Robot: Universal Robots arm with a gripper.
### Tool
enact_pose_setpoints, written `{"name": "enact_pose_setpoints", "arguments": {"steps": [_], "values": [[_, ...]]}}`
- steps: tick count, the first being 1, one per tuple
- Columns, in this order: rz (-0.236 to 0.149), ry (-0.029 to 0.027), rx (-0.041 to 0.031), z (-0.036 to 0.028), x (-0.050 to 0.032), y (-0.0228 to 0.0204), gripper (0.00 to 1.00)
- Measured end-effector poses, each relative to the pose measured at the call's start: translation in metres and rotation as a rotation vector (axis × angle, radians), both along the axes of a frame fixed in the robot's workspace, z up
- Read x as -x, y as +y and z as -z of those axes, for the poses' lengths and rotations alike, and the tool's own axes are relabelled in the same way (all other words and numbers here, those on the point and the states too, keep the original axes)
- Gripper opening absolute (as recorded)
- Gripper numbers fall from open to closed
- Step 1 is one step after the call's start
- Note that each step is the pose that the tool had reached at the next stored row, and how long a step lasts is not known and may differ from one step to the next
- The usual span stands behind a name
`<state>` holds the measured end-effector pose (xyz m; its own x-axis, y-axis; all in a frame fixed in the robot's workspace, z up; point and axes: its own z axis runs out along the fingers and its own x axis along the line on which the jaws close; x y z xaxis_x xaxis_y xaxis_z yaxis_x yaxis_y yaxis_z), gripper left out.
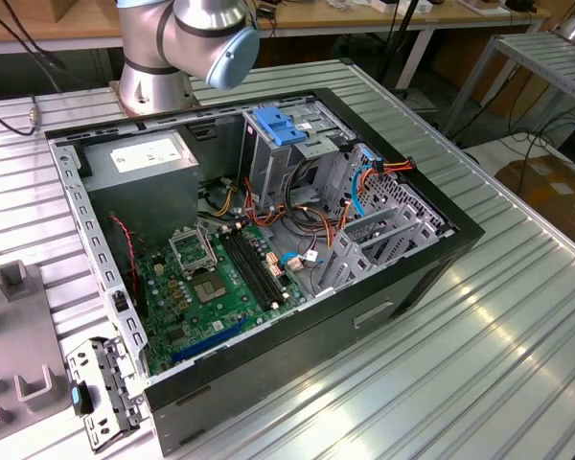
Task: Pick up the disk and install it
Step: 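Reach for the disk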
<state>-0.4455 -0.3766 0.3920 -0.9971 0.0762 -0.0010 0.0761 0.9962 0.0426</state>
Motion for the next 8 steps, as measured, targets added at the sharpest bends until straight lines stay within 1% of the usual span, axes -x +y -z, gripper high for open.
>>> {"name": "enact_pose_setpoints", "arguments": {"steps": [8], "values": [[0.000, 0.0008, 0.0000, 0.0000, 0.0136, 0.0000, 0.11]]}}
